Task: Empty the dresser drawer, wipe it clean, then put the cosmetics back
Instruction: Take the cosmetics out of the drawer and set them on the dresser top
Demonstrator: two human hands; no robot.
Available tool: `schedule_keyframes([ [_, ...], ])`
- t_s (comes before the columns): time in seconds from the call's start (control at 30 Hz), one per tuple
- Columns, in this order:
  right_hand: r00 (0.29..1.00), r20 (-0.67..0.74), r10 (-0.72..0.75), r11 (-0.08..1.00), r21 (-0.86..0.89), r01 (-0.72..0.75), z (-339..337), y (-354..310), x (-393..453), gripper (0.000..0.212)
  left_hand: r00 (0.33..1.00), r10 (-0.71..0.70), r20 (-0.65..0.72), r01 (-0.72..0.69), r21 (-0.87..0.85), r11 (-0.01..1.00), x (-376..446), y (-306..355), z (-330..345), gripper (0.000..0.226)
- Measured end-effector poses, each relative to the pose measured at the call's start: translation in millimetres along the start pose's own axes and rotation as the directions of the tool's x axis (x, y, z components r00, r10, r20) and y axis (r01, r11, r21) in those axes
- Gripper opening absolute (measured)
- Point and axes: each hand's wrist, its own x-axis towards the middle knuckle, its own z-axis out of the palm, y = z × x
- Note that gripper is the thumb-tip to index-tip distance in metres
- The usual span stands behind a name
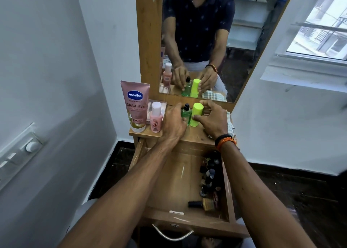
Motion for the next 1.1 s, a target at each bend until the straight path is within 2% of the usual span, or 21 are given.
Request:
schedule_keyframes([
  [0.27,0.998,-0.030,0.063,0.998,-0.013,-0.064,14.9,12.2,2.4,0.046,0.996,-0.091,-0.025,0.090,-0.046,0.995,14.8,-5.3,13.4,0.031],
  [0.63,0.991,-0.046,0.126,0.992,-0.019,-0.126,28.7,19.3,20.5,0.047,0.973,-0.229,0.000,0.221,-0.264,0.939,39.7,-15.7,26.0,0.027],
  [1.1,0.983,-0.112,0.143,0.990,0.004,-0.144,41.6,17.9,30.7,0.047,0.958,-0.274,-0.087,0.230,-0.335,0.914,50.1,-21.5,35.8,0.033],
])
